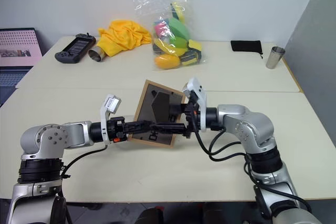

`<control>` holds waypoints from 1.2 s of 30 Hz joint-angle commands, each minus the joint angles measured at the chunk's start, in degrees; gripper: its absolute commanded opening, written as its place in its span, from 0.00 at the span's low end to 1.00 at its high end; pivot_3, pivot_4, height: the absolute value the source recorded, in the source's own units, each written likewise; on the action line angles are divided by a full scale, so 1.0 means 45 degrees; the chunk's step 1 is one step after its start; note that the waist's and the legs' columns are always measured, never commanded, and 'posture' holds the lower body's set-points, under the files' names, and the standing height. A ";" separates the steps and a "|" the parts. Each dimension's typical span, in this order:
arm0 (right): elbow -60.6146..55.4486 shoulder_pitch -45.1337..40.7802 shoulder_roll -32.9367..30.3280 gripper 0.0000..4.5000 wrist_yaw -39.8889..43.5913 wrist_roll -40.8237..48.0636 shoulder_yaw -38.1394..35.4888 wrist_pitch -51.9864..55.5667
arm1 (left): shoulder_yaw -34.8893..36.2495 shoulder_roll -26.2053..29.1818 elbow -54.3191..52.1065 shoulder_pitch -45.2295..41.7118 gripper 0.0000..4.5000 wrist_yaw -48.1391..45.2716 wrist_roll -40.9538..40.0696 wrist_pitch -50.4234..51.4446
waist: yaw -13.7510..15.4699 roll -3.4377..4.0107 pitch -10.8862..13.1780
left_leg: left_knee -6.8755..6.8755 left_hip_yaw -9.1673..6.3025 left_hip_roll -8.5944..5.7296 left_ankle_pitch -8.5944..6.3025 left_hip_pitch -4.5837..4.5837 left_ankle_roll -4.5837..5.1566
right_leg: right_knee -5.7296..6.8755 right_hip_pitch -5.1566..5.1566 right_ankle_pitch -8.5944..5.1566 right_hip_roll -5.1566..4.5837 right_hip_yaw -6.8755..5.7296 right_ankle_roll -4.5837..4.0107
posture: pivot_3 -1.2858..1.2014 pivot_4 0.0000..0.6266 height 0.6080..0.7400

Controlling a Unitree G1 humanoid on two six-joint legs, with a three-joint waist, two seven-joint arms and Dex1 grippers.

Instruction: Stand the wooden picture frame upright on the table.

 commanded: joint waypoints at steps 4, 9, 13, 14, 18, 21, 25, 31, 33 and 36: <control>-0.0171 0.0963 -0.2110 1.00 0.0225 -0.2059 0.0007 -0.3278 | 0.1309 0.0183 0.0074 -0.0491 0.28 0.0323 -0.1238 0.1287 | 0.0002 -0.0003 0.0001 | 0.0000 0.0000 -0.0001 -0.0001 0.0000 0.0001 | -0.0006 0.0000 -0.0001 0.0000 -0.0001 0.0001 | 0.52 0.24 1.00; 0.2043 0.2065 -0.3768 1.00 -0.0820 -0.8006 0.1143 -1.4132 | 0.2068 0.0021 0.0909 -0.0588 0.28 0.1236 -0.2791 0.3160 | 0.0010 -0.0010 0.0004 | 0.0002 0.0009 -0.0012 -0.0002 -0.0015 0.0002 | -0.0029 0.0000 -0.0009 -0.0009 0.0002 0.0018 | 0.52 0.24 1.00; 0.4733 0.1414 -0.3858 1.00 -0.3476 -1.1917 0.1969 -2.1189 | 0.1806 0.0336 0.1661 -0.0471 0.28 0.2405 -0.4685 0.3204 | -0.0102 -0.0016 0.0009 | 0.0001 0.0014 -0.0011 -0.0001 -0.0010 0.0000 | -0.0017 -0.0006 -0.0002 -0.0011 0.0009 0.0006 | 0.52 0.24 1.00; 0.5238 0.1177 -0.3767 1.00 -0.4186 -1.2762 0.2145 -2.2233 | 0.1737 0.0403 0.1765 -0.0426 0.28 0.2718 -0.5133 0.3204 | -0.0151 -0.0017 0.0010 | 0.0001 0.0013 -0.0010 -0.0001 -0.0007 -0.0001 | -0.0011 -0.0007 -0.0001 -0.0011 0.0009 0.0004 | 0.52 0.24 1.00; 0.6725 0.0392 -0.3000 1.00 -0.6238 -1.4746 0.2555 -2.4726 | 0.1597 0.0475 0.2029 -0.0315 0.28 0.4079 -0.6915 0.3204 | -0.0231 -0.0018 0.0010 | 0.0004 0.0012 -0.0009 0.0004 0.0010 -0.0009 | 0.0018 -0.0005 0.0002 -0.0015 0.0017 0.0002 | 0.52 0.24 1.00; 0.7219 -0.0126 -0.2400 1.00 -0.7250 -1.5602 0.2682 -2.5331 | 0.1511 0.0461 0.1935 -0.0052 0.28 0.5012 -0.8002 0.3204 | -0.0241 -0.0019 0.0010 | 0.0012 0.0007 -0.0012 0.0022 0.0013 -0.0041 | 0.0032 0.0000 0.0004 -0.0028 0.0015 -0.0001 | 0.52 0.24 1.00; 0.7887 -0.0799 -0.1746 1.00 -0.7800 -1.6046 0.3010 -2.5670 | 0.1485 0.0360 0.1659 0.0356 0.28 0.6240 -0.9298 0.3111 | -0.0237 -0.0019 0.0010 | 0.0027 0.0003 -0.0019 0.0057 0.0021 -0.0101 | 0.0057 0.0010 0.0004 -0.0039 0.0014 -0.0001 | 0.52 0.24 1.00; 0.8495 -0.1150 -0.1628 0.76 -0.8160 -1.6123 0.3108 -2.5984 | 0.1112 0.0719 0.1510 0.0728 0.28 0.7708 -1.1038 0.2237 | -0.0233 -0.0021 0.0009 | 0.0058 -0.0008 -0.0030 0.0051 0.0032 -0.0090 | 0.0101 0.0021 0.0004 -0.0044 0.0013 -0.0002 | 0.52 0.24 1.00; 0.8579 -0.1162 -0.1636 0.66 -0.8159 -1.5996 0.3090 -2.6015 | 0.0889 0.0902 0.1343 0.0931 0.36 0.8068 -1.1607 0.1918 | -0.0232 -0.0021 0.0009 | 0.0062 -0.0008 -0.0031 0.0050 0.0032 -0.0088 | 0.0104 0.0021 0.0003 -0.0045 0.0014 -0.0002 | 0.52 0.24 1.00; 0.8639 -0.1168 -0.1647 0.51 -0.8110 -1.5804 0.3060 -2.6055 | 0.0502 0.1127 0.1035 0.1194 0.51 0.8468 -1.2296 0.1465 | -0.0228 -0.0021 0.0009 | 0.0063 -0.0009 -0.0031 0.0050 0.0036 -0.0088 | 0.0114 0.0021 0.0003 -0.0045 0.0014 -0.0003 | 0.52 0.24 1.00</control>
